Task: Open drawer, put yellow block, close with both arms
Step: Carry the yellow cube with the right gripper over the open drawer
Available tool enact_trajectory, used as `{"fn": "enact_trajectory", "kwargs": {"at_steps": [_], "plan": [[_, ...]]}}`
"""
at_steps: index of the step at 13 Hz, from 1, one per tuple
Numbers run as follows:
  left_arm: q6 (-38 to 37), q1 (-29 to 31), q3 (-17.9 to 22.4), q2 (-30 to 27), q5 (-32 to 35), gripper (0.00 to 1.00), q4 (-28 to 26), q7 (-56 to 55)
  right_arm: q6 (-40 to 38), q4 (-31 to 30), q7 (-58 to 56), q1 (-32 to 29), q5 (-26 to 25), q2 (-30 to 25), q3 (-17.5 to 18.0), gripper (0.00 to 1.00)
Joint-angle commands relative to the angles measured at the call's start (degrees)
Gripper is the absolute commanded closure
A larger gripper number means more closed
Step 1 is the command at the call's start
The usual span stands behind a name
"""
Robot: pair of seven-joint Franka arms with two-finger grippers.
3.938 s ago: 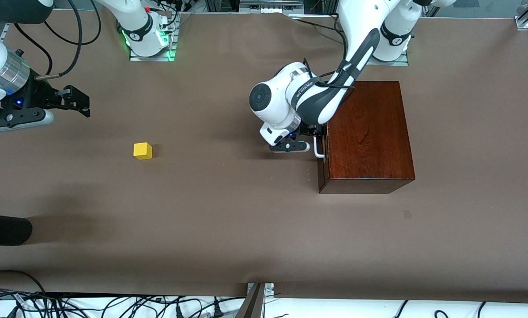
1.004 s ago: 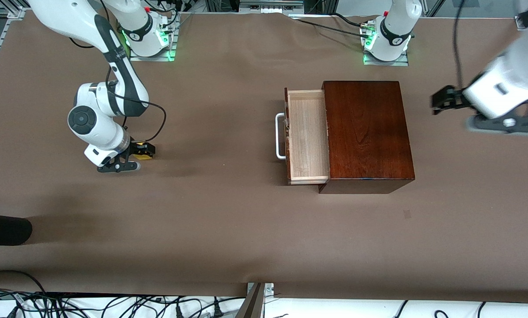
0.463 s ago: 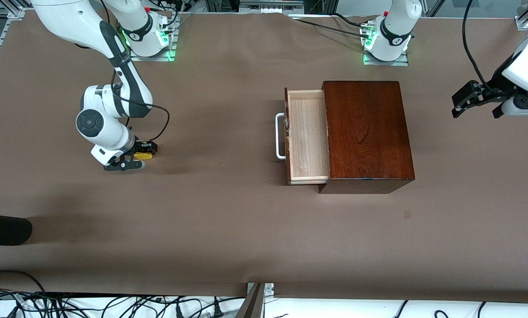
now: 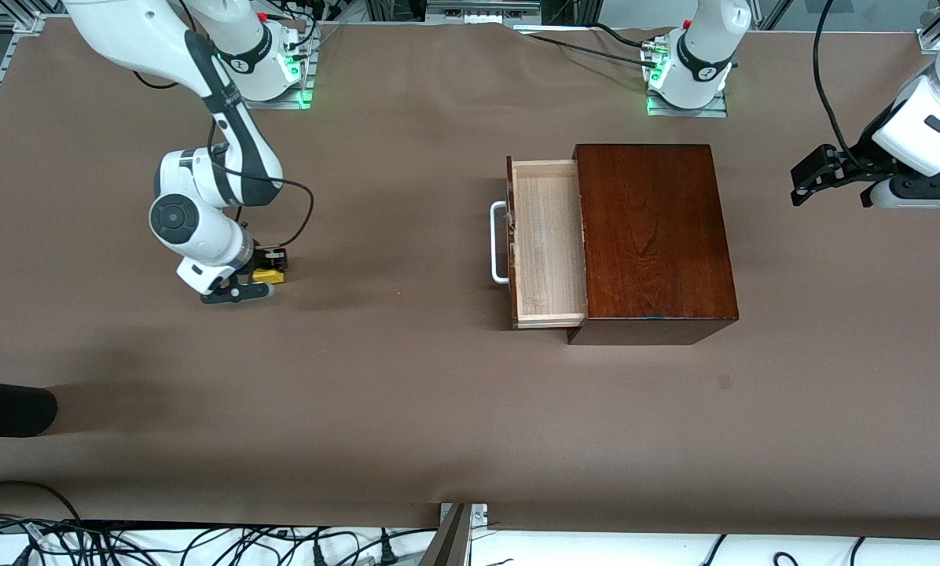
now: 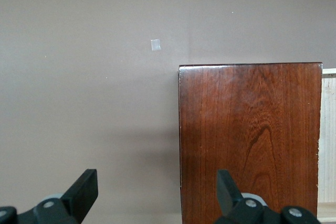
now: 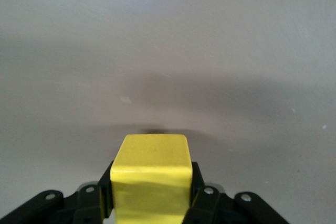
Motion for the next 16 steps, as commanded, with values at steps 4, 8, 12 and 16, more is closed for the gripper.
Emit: {"fn": "enact_trajectory", "kwargs": {"at_steps": [4, 8, 12, 16], "plan": [[-1.12, -0.56, -0.29, 0.89, -0.1, 0.0, 2.03, 0.06, -19.81, 24.49, -0.84, 1.73, 0.12, 0.42, 10.39, 1.0], [-1.29, -0.47, -0.82, 1.07, -0.1, 0.0, 2.21, 0.14, -20.88, 34.34, -4.43, 16.29, -3.63, 3.93, 11.11, 1.0], [-1.38, -0.56, -1.52, 1.15, -0.1, 0.0, 2.21, -0.03, -21.14, 46.57, -13.05, 25.99, -6.65, 12.1, 11.38, 1.0], [-1.38, -0.56, -2.93, 1.07, 0.77, 0.0, 2.21, -0.2, -23.16, 57.12, -18.41, 33.19, -8.31, 19.31, 11.38, 1.0]]}}
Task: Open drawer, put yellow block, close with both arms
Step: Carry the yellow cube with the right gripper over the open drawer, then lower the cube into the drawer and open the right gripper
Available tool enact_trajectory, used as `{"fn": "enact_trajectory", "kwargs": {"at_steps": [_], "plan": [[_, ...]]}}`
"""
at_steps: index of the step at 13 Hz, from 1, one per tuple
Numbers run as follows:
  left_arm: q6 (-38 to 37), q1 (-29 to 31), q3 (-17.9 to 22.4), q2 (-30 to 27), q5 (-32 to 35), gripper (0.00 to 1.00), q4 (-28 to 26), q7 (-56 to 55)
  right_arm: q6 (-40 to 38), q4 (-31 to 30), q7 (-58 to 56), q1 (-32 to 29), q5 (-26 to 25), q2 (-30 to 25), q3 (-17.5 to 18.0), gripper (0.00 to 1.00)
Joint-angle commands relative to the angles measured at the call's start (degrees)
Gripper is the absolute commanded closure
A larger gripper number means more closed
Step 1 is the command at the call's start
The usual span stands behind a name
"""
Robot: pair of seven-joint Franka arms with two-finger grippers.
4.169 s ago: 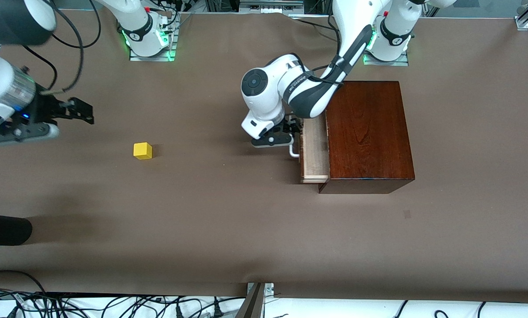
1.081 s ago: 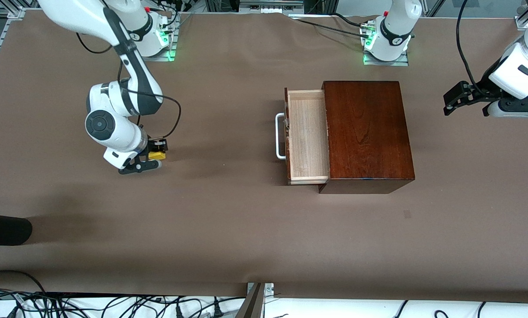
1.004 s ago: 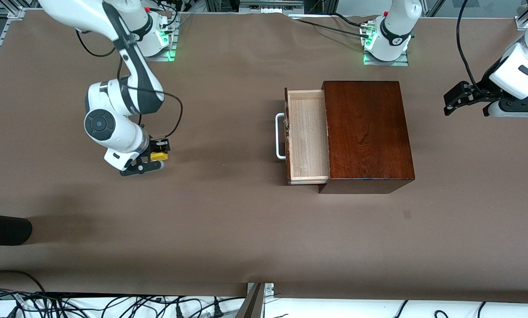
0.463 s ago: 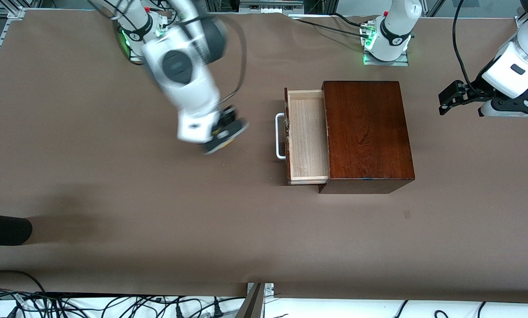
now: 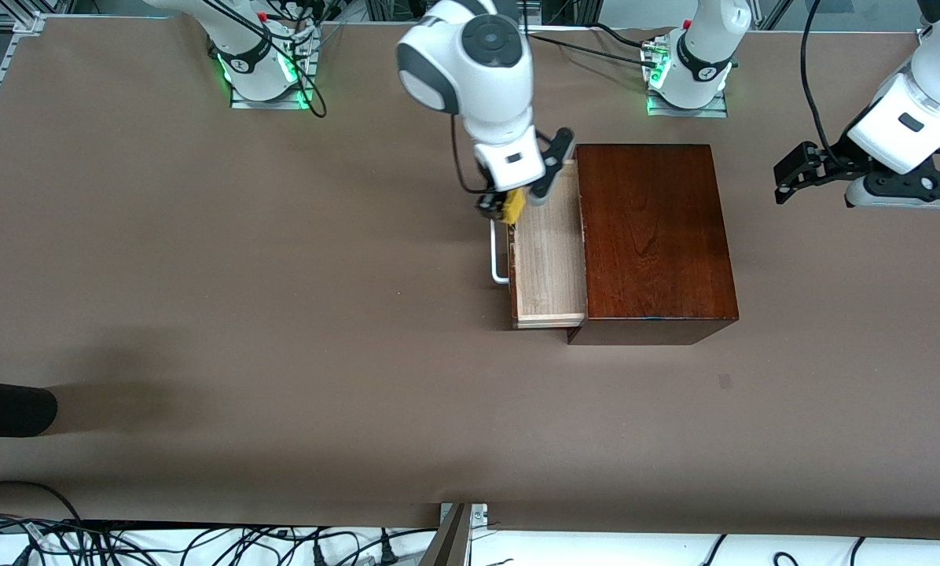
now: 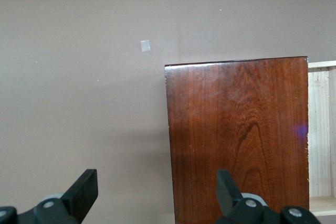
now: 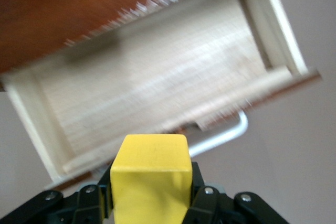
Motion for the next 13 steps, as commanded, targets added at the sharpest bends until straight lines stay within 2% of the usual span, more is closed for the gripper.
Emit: {"fn": "enact_trajectory", "kwargs": {"at_steps": [1, 3, 6, 13], "plan": [[-1.34, -0.17, -0.71, 0.82, 1.12, 0.0, 1.85, -0.2, -2.46, 7.89, -3.11, 5.04, -4.53, 5.57, -0.53, 1.0], [-1.34, -0.08, -0.71, 0.82, 1.12, 0.0, 1.85, -0.2, -2.2, 8.16, -4.85, 7.07, -8.14, 6.97, -0.53, 1.0], [-1.34, -0.08, -0.71, 0.82, 1.12, 0.0, 1.85, -0.2, -0.36, 8.16, -12.32, 6.99, -8.42, 8.64, -0.8, 1.0], [-1.17, -0.08, -1.32, 0.99, 0.95, 0.0, 2.55, -0.21, 4.21, 8.16, -16.46, 6.64, -8.6, 13.83, -2.55, 1.0]]}}
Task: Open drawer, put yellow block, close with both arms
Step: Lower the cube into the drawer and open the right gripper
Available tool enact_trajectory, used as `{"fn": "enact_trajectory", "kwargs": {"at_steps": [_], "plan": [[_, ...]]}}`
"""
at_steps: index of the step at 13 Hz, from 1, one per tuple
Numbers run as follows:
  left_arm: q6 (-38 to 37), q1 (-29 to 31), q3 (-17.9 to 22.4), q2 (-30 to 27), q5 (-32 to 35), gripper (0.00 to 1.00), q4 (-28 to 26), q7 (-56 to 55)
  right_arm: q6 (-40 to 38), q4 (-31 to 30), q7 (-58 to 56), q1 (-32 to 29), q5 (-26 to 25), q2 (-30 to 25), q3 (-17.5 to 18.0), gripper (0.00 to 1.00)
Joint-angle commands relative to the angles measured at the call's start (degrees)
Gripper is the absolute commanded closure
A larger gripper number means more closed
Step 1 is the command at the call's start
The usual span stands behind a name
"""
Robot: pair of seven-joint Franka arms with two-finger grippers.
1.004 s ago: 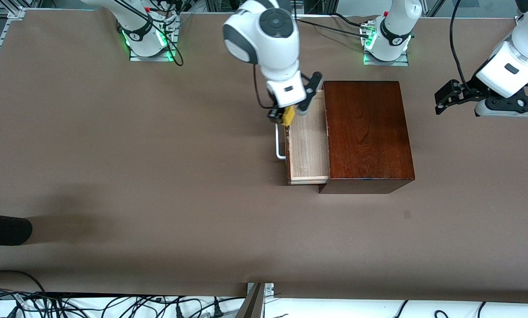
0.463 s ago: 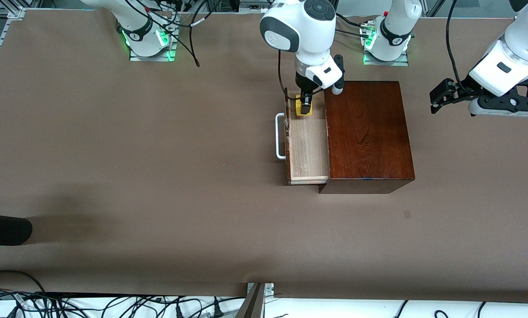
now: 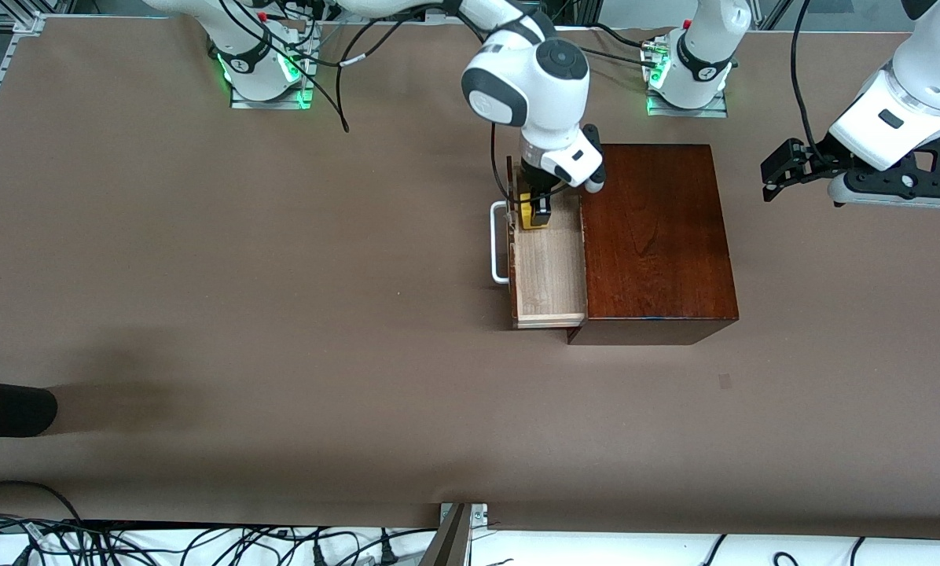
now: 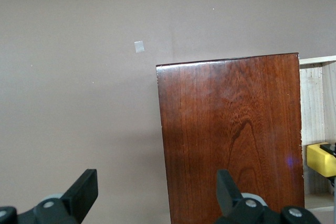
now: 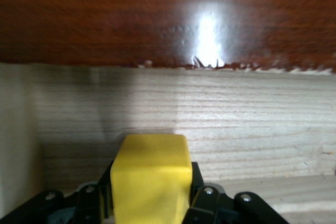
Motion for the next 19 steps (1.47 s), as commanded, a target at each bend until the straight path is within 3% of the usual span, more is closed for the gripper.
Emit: {"fn": "enact_trajectory", "kwargs": {"at_steps": [1, 5, 6, 11, 19], "plan": [[-1.17, -0.16, -0.19, 1.06, 0.88, 0.0, 2.39, -0.29, 0.9, 2.45, -2.21, -0.19, -0.9, 2.21, -0.44, 1.0], [-1.17, -0.07, -0.19, 1.5, 0.88, 0.0, 2.56, -0.29, 2.22, 2.45, -2.75, -0.19, -0.9, 2.83, -1.5, 1.0], [-1.17, -0.07, -0.19, 1.5, 0.88, 0.0, 2.56, -0.2, 2.22, 2.45, -2.22, -0.19, -0.81, 2.66, -1.59, 0.01], [-1.17, -0.16, -0.28, 1.5, 0.97, 0.0, 2.65, -0.29, -1.11, 3.76, -1.69, -1.06, 0.42, -1.2, -1.85, 0.0], [-2.13, -0.25, -0.19, 1.76, 0.0, 0.0, 2.56, -0.03, -8.48, 3.94, -1.87, -14.93, 0.59, -17.19, -3.16, 0.0]]}}
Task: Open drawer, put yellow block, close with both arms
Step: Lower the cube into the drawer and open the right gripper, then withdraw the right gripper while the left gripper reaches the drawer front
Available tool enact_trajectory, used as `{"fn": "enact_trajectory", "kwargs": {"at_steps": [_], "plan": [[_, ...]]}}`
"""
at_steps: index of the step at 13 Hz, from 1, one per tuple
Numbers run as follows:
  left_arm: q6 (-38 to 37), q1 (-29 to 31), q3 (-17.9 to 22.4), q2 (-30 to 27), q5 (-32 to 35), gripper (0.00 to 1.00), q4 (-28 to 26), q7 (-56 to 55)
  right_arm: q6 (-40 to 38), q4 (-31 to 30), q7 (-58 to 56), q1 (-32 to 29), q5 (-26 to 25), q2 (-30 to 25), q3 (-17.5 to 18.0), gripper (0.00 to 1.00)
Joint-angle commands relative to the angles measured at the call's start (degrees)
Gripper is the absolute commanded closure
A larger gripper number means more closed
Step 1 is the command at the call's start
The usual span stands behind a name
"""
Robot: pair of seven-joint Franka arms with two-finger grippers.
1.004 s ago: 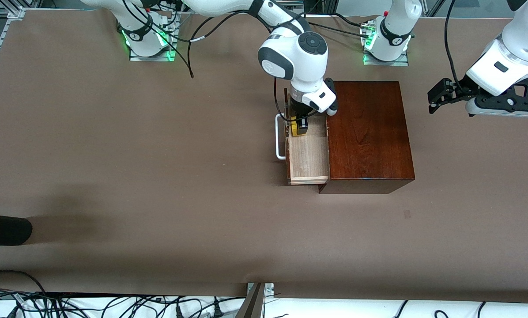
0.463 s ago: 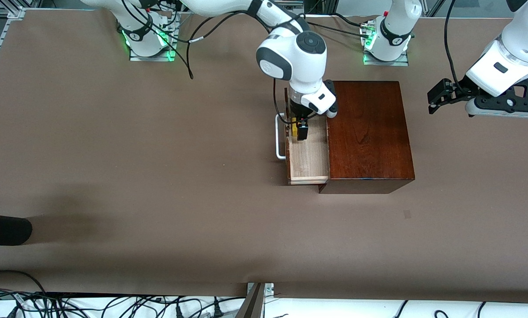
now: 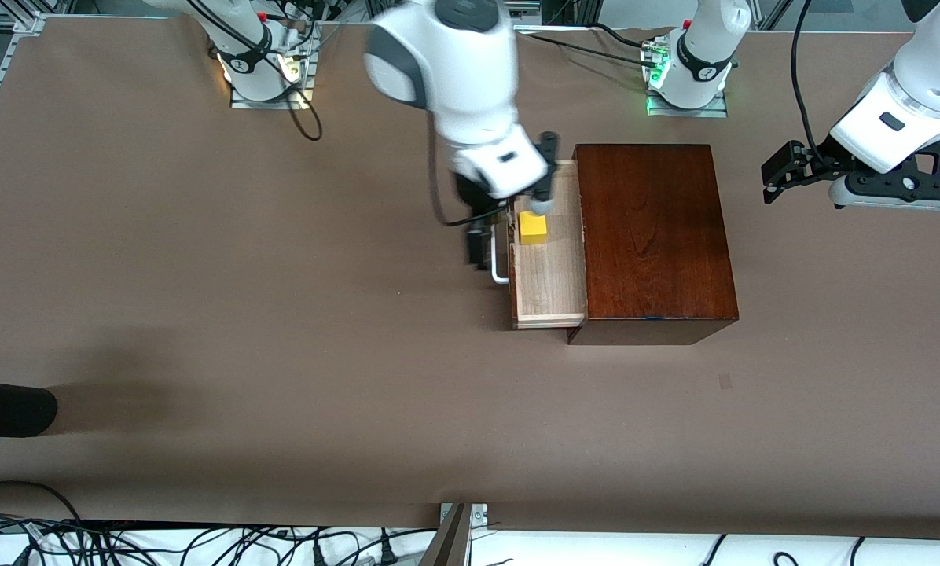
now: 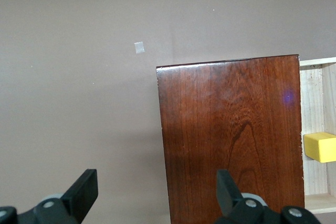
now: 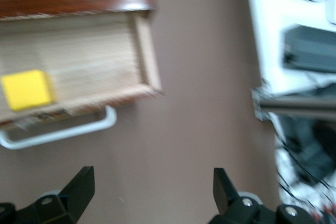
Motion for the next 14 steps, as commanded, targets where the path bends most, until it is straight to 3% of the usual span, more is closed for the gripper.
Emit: {"fn": "enact_trajectory", "kwargs": {"at_steps": [1, 3, 6, 8, 10, 14], "plan": [[-1.94, -0.82, -0.45, 1.54, -0.09, 0.0, 2.22, -0.09, -5.35, -1.87, 0.18, -5.18, 0.82, -5.27, 0.09, 0.0], [-3.34, -2.14, -1.16, 1.63, -3.31, 0.0, 2.23, -0.18, -8.87, -2.31, 0.36, -10.18, 6.94, -8.0, -0.6, 0.0], [-10.11, -3.1, -5.62, 2.07, -6.32, 0.0, 3.1, 0.52, -10.74, -11.06, 2.89, -11.44, 14.51, -15.71, -7.88, 0.0], [-10.21, -3.28, -10.1, 5.31, -11.48, 0.0, 4.51, 0.52, -10.21, -20.29, 7.28, -11.53, 15.06, -22.48, -10.18, 0.0], [-9.86, -3.46, -13.1, 9.96, -17.74, 0.0, 5.73, 1.13, -10.12, -27.77, 13.95, -15.54, 15.06, -27.85, -10.28, 0.0], [-8.2, -7.92, -14.87, 24.71, -17.58, 0.0, 16.18, 12.11, -12.05, -33.86, 15.91, -26.71, 15.15, -32.09, -8.62, 0.0]]}}
